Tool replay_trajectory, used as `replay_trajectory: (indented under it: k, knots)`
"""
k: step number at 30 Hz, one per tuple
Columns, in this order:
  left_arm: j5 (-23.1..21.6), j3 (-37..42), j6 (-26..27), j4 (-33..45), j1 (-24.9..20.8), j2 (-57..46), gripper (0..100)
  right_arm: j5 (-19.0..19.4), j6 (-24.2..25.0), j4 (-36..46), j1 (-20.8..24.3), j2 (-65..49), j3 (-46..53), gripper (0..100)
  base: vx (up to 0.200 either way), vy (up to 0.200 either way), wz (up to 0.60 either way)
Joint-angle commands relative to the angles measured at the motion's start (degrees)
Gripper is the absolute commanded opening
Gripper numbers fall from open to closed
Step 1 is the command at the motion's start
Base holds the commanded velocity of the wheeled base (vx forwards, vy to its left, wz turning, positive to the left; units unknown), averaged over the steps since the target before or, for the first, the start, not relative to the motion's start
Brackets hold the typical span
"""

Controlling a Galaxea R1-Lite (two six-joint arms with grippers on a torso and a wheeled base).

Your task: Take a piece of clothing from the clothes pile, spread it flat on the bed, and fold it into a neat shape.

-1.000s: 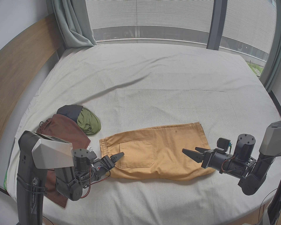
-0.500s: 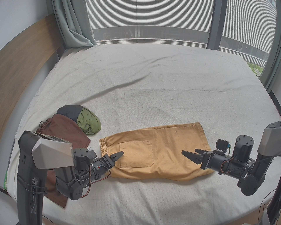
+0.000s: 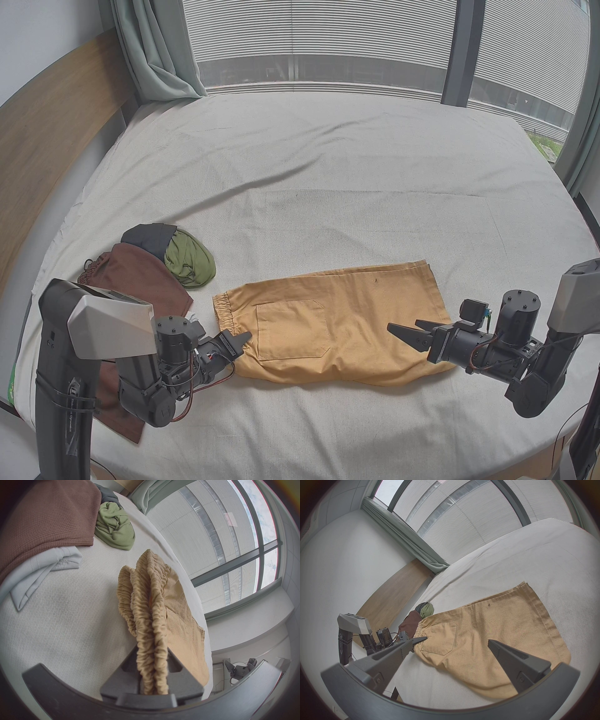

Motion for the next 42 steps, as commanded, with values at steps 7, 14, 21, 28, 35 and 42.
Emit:
replay_trajectory:
  k: [7,14,21,28,35,42]
  knots:
    - [0.01,0.55,0.32,-0.23,0.89,-2.78,0,0.03,0.01,-0.01,0.02,0.81,0.09,100,0.000,0.000,0.00]
    - [-1.48,1.51,0.59,-0.15,2.56,-4.89,0,0.03,-0.43,-0.01,0.02,1.34,0.18,100,0.000,0.000,0.00]
    - [-1.75,1.42,3.93,-0.15,4.50,-4.72,0,0.03,-0.70,-0.01,0.37,1.86,0.26,100,0.000,0.000,0.00]
    - [-2.71,3.80,5.51,-0.23,4.76,-5.86,0,-0.06,-0.70,-0.10,0.37,1.95,0.88,100,0.000,0.000,0.00]
    - [-6.58,8.81,5.51,-0.15,6.61,-10.96,0,-0.06,-0.70,-0.10,0.81,2.21,0.88,100,0.000,0.000,0.00]
    - [-7.55,11.27,11.13,-0.15,10.56,-12.01,0,-0.06,-0.78,-0.10,1.69,2.57,1.23,100,0.000,0.000,0.00]
